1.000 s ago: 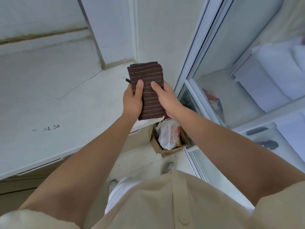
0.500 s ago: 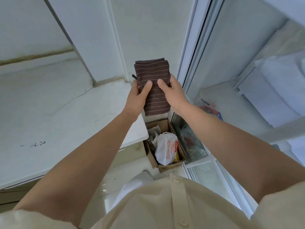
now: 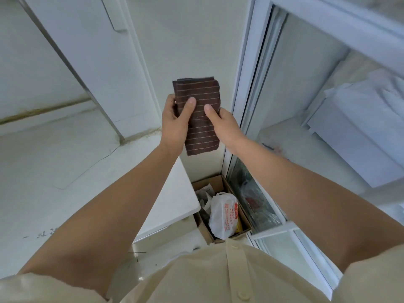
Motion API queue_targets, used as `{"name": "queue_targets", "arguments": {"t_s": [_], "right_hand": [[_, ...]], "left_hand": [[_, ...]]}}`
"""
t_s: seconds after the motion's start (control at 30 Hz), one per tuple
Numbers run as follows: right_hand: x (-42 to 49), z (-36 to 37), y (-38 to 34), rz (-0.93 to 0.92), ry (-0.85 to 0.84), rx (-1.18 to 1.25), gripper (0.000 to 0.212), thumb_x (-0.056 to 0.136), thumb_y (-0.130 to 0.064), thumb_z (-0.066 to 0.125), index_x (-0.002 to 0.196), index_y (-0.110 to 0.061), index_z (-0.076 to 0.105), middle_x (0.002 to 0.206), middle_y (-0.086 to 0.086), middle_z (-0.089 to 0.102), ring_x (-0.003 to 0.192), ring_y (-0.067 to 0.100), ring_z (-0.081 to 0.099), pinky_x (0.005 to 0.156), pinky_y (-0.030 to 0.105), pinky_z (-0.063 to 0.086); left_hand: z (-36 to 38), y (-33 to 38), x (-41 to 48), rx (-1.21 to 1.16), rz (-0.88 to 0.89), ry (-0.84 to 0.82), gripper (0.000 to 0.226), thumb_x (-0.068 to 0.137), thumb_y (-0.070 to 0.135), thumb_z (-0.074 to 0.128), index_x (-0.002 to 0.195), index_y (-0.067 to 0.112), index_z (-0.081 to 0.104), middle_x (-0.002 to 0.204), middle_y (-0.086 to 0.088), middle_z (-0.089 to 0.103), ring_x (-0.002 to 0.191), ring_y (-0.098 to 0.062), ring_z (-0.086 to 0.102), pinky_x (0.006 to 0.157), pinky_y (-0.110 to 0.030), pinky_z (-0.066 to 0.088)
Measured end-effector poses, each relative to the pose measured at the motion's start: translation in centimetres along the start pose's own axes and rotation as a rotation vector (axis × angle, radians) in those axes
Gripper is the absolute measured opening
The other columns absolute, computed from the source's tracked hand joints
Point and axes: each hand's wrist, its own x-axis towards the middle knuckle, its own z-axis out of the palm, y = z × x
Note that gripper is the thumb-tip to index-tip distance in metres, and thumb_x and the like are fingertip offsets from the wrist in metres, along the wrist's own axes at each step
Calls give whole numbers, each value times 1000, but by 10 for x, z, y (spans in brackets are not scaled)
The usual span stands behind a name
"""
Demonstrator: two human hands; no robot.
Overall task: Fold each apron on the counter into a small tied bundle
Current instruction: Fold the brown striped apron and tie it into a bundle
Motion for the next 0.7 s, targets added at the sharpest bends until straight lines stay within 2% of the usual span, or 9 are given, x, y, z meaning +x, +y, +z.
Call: {"name": "queue_targets", "arguments": {"t_s": [0.1,0.17,0.23,0.33,0.43,0.5,0.6,0.7], "right_hand": [[9,-10,-24,-144,89,144,36,102,-40,46,129,-16,53,118,3,67,106,15,66,94,38,54],[15,-19,-46,-245,125,164,32,103,-36,45,129,-18,51,119,0,66,107,12,65,94,33,54],[17,-24,-69,-339,141,178,25,104,-32,44,126,-21,50,119,-3,64,107,10,64,93,30,54],[19,-30,-96,-437,159,174,19,104,-29,44,122,-23,48,117,-5,63,104,6,63,88,24,54],[21,-45,-120,-504,149,154,20,104,-30,44,122,-23,49,117,-5,64,105,5,63,89,23,53],[24,-53,-130,-499,120,142,20,103,-31,44,121,-23,49,115,-7,64,104,5,63,90,25,53],[30,-61,-133,-390,-6,170,31,99,-36,52,126,-20,49,119,-2,64,107,12,64,92,35,55],[30,-74,-136,-276,-141,148,36,96,-34,58,127,-19,56,117,0,69,106,15,66,91,36,55]], "left_hand": [[2,8,4,137,-78,-137,48,85,29,75,125,15,51,117,-4,67,102,-14,68,86,-31,57],[8,20,9,246,-122,-176,45,89,41,68,122,13,58,111,-2,71,97,-12,70,84,-27,56],[21,37,15,322,-30,-129,35,95,42,59,117,15,61,107,-1,72,93,-14,71,77,-25,58],[39,66,24,423,106,-29,35,98,45,51,115,16,59,103,-3,71,89,-20,70,65,-30,60],[53,88,24,365,49,-112,37,97,48,52,123,22,52,111,1,69,92,-16,70,70,-31,60],[57,95,23,408,52,-146,41,95,48,57,126,22,50,109,0,70,86,-17,70,72,-32,60],[65,96,24,482,188,2,39,96,42,57,125,17,52,104,-3,69,83,-21,69,62,-32,57],[72,98,19,499,272,88,36,98,42,53,125,19,52,106,-1,68,90,-20,68,62,-28,56]]}}
